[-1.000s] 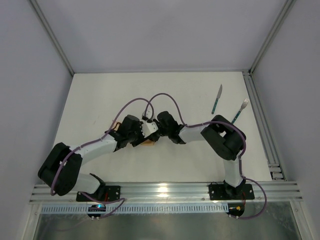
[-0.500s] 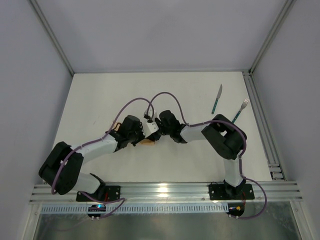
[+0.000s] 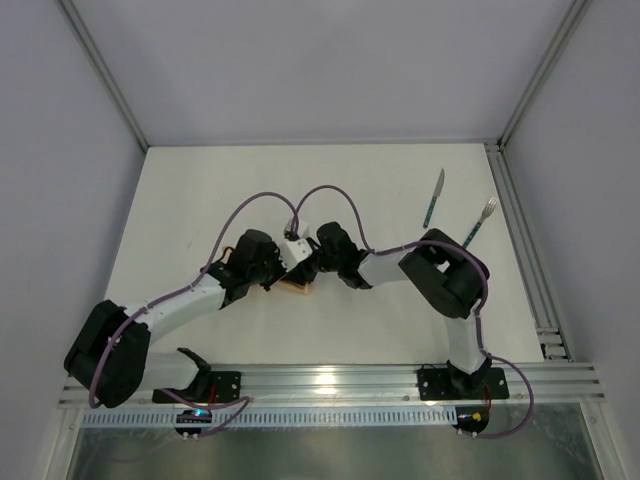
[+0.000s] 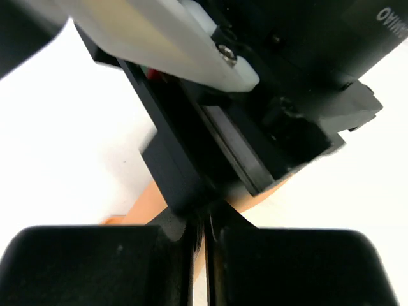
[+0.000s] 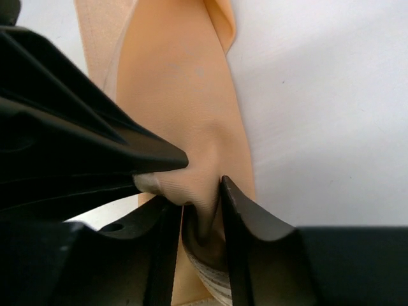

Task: Fold the napkin into a case and place the utensils inside
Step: Stuff the top corner of the smaller-rectangle-folded napkin into the folded napkin, then smooth out the smaller rectangle-folded napkin at the center of the board.

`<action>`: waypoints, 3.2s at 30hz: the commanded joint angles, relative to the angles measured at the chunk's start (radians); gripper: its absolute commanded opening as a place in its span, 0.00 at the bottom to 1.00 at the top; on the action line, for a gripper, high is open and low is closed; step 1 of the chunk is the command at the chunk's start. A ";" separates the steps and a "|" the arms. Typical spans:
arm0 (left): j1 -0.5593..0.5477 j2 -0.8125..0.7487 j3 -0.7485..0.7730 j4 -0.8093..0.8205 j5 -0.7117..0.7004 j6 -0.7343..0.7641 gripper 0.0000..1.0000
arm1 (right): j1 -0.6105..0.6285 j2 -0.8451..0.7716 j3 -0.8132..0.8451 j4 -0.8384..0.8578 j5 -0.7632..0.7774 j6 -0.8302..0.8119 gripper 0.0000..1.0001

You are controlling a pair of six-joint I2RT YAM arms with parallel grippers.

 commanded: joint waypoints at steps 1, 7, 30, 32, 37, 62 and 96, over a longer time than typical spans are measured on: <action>0.007 -0.028 -0.006 0.054 0.042 -0.031 0.00 | 0.009 0.013 0.012 0.071 0.030 0.032 0.33; 0.007 -0.039 -0.030 0.037 0.042 0.013 0.00 | 0.011 0.015 0.034 -0.008 0.171 0.051 0.04; 0.217 -0.131 0.313 -0.552 0.230 -0.051 0.44 | 0.061 -0.056 -0.088 0.065 0.343 -0.046 0.04; 0.249 -0.112 0.316 -0.535 0.190 -0.054 0.45 | 0.067 -0.062 -0.097 0.068 0.354 -0.060 0.04; 0.410 0.038 0.297 -0.430 0.088 -0.068 0.58 | 0.104 -0.072 -0.127 0.073 0.395 -0.096 0.04; 0.440 -0.058 0.122 -0.480 0.076 -0.031 0.13 | 0.297 -0.042 -0.191 0.105 0.724 -0.236 0.04; 0.438 0.099 0.206 -0.529 0.047 -0.042 0.00 | 0.310 -0.005 -0.169 0.059 0.864 -0.211 0.04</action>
